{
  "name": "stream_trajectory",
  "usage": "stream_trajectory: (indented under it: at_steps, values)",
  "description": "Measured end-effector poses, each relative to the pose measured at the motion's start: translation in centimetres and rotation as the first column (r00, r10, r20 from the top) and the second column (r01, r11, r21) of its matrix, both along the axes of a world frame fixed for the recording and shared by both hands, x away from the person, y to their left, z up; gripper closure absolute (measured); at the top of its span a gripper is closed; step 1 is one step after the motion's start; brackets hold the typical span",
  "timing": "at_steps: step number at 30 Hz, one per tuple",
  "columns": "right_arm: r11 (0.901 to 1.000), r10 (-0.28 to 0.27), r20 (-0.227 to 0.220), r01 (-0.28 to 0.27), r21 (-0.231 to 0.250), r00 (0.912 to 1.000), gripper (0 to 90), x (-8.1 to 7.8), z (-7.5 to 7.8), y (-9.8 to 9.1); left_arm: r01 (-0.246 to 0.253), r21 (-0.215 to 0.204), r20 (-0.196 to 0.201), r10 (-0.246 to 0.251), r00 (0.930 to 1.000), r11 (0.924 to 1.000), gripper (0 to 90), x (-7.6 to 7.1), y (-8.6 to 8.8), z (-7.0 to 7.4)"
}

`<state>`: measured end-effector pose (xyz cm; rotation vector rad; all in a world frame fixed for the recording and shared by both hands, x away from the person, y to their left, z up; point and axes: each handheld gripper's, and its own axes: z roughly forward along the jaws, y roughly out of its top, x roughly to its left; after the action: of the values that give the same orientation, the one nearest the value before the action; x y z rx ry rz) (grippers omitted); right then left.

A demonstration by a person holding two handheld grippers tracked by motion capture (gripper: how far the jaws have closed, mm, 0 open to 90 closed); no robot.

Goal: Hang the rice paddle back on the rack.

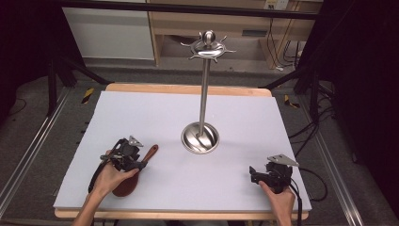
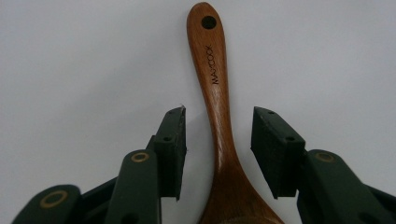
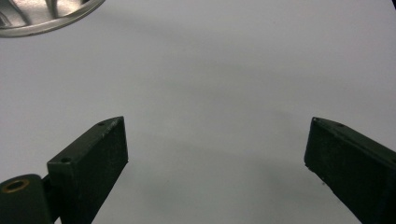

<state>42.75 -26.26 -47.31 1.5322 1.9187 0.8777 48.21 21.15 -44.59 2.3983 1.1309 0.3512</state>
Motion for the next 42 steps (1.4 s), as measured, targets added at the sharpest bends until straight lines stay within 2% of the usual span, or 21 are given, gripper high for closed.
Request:
stream_trajectory:
  at_steps: [22,29,36,42]
  values:
    - [0.9999,0.004,-0.004,-0.004,-0.01,1.0,6.7,0.1,-0.1,0.0,0.024,0.056,-0.085,-0.019,0.9961,0.9981,68.9,0.9,-0.5,-0.5]
    - [1.0,0.003,-0.009,-0.003,-0.008,1.0,6.6,0.1,-0.1,0.0,0.021,0.065,-0.113,-0.014,0.9935,0.9977,72.6,1.3,-0.7,-0.4]
    - [0.9999,0.008,-0.011,-0.008,-0.008,0.9999,6.6,0.1,-0.1,0.0,0.005,0.051,-0.136,0.002,0.9907,0.9987,73.0,1.6,-0.7,-0.4]
    - [1.0,0.007,-0.016,-0.007,-0.004,0.9999,6.6,0.1,-0.1,0.0,-0.003,0.088,-0.158,0.017,0.9873,0.9961,73.8,1.9,-1.2,-0.2]
